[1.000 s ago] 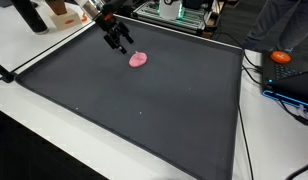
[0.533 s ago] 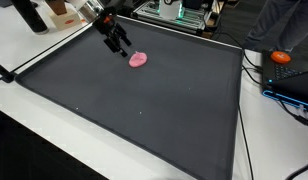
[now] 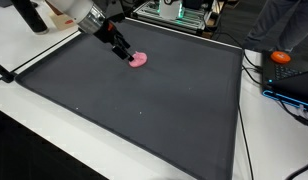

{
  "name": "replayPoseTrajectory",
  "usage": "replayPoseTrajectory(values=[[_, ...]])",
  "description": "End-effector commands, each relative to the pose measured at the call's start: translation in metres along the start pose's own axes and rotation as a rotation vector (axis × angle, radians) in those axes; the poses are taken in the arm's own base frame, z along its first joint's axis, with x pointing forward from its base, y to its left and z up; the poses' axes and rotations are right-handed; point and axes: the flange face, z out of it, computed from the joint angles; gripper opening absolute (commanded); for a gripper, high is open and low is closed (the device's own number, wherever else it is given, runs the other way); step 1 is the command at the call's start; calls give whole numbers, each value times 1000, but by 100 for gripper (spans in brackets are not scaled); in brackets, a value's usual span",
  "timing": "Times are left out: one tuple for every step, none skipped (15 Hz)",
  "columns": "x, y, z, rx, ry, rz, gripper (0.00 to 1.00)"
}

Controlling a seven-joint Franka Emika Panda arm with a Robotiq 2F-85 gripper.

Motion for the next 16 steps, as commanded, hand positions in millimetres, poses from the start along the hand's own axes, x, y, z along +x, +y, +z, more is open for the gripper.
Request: replayPoseTrajectory(values=[[4,-28,7,-131,-21,-109,100],[2,-36,9,-160,-23,-140,100],[-1,-44,10,-184,-26,-174,100],[-4,-50,12,-203,-29,-207,100],[-8,-58,13,-223,-28,-243,100],[-11,-64,14,-239,-26,-280,100],[-16,-71,15,-260,-17,-324,100],[-19,-77,15,-288,7,-376,100],[-22,-83,15,-310,29,-424,100],[-25,-87,14,-336,46,-468,100],[-29,-92,14,-357,60,-516,100],[-32,-96,14,-382,74,-561,100],[-36,-100,13,-403,85,-609,100],[-40,-104,14,-425,92,-659,100],[-43,-107,15,-446,97,-708,100],[-47,-110,16,-465,98,-758,100]])
